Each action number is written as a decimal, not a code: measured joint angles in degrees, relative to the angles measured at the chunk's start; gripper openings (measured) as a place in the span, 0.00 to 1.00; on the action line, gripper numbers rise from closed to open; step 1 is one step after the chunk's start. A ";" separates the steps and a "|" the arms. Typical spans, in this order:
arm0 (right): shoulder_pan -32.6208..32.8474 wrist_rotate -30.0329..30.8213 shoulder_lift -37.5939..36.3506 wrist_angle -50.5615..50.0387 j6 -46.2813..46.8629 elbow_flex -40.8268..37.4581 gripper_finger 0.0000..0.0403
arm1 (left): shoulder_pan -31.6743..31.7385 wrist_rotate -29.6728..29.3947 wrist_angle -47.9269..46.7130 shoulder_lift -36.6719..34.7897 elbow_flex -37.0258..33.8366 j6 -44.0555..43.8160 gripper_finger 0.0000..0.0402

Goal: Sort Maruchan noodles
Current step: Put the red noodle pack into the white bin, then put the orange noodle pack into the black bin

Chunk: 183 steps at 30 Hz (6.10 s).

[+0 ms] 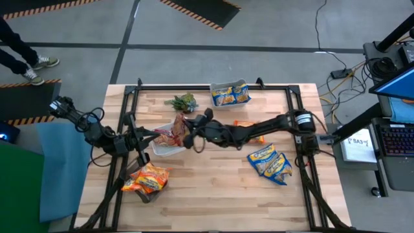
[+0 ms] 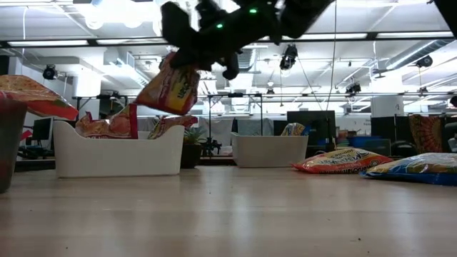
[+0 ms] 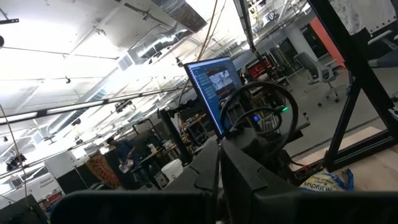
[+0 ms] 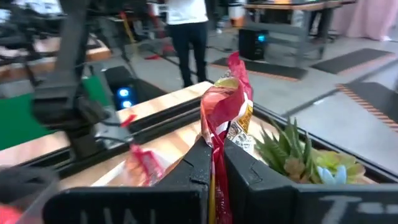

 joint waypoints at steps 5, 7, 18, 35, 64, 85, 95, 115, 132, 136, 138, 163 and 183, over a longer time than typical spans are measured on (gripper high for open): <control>-0.41 2.29 5.48 -7.72 1.38 8.47 0.02 | 0.00 -0.02 -0.08 -0.02 0.00 0.00 0.00; -0.36 2.32 7.76 -10.29 1.40 11.36 0.02 | 0.00 -0.02 -0.10 0.00 0.00 0.00 0.00; -0.30 2.61 14.81 -22.05 4.69 22.17 0.08 | 0.00 -0.02 -0.11 0.07 0.00 -0.02 0.00; -0.12 1.65 13.99 -25.09 0.96 22.86 0.35 | 0.00 -0.04 -0.15 0.11 0.00 -0.02 0.00; 1.21 -3.64 5.62 -41.19 5.13 21.79 0.24 | 0.00 -0.07 -0.13 0.13 0.00 -0.24 0.00; 3.46 -0.25 -9.24 -81.09 26.15 11.40 0.65 | 0.00 -0.04 -0.13 0.20 0.00 -0.50 0.00; 1.68 -0.21 -22.59 -73.00 34.60 -7.90 0.69 | 0.00 -0.04 -0.11 0.20 0.00 -0.50 0.00; -8.29 -8.87 -51.18 -67.14 46.63 -38.69 0.71 | 0.09 -0.02 -0.08 0.35 0.00 -0.48 0.00; -13.50 -16.88 -54.69 -50.65 48.63 -54.33 0.75 | 0.09 0.00 -0.09 0.35 0.00 -0.47 0.00; -13.86 -17.00 -53.77 -45.80 49.01 -56.23 0.76 | 0.09 0.00 -0.09 0.35 0.00 -0.46 0.00; -13.85 -17.71 -53.10 -42.42 49.50 -57.53 0.76 | 0.09 0.00 -0.09 0.35 0.00 -0.46 0.00; -13.78 -18.90 -42.58 -16.40 48.74 -64.43 0.51 | 0.09 0.00 -0.09 0.35 0.00 -0.47 0.00; -13.17 -19.06 -40.54 -8.63 42.27 -64.46 0.03 | 0.10 0.00 -0.07 0.35 0.00 -0.46 0.00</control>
